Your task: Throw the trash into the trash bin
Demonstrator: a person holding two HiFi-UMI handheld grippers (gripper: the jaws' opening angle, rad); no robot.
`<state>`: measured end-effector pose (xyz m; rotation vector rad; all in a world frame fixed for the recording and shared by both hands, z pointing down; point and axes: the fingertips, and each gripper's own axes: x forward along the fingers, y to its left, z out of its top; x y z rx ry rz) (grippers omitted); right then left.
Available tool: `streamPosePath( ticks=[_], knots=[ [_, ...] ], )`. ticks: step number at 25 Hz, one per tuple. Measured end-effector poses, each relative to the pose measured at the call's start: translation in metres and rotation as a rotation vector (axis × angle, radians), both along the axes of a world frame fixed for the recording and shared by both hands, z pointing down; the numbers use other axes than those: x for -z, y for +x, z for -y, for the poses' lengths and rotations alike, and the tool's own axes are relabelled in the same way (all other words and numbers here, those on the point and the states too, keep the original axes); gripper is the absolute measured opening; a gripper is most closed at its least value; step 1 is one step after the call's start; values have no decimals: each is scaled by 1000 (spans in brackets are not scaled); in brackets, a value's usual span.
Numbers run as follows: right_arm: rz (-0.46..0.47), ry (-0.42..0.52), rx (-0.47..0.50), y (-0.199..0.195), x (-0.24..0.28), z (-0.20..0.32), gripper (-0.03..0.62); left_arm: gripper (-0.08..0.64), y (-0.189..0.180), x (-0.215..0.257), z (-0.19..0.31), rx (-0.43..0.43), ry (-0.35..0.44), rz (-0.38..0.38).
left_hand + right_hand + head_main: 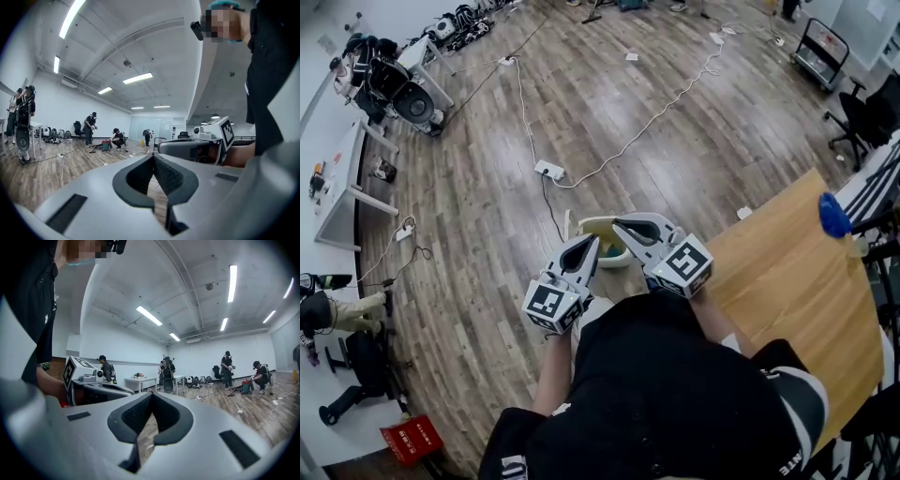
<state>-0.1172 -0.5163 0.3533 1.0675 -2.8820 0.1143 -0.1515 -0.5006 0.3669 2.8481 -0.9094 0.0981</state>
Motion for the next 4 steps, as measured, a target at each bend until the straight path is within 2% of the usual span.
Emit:
streamPosePath(
  ticks=[4],
  knots=[
    [4, -11, -8, 2, -5, 1, -2, 6, 1, -1, 0, -3, 4, 11]
  ],
)
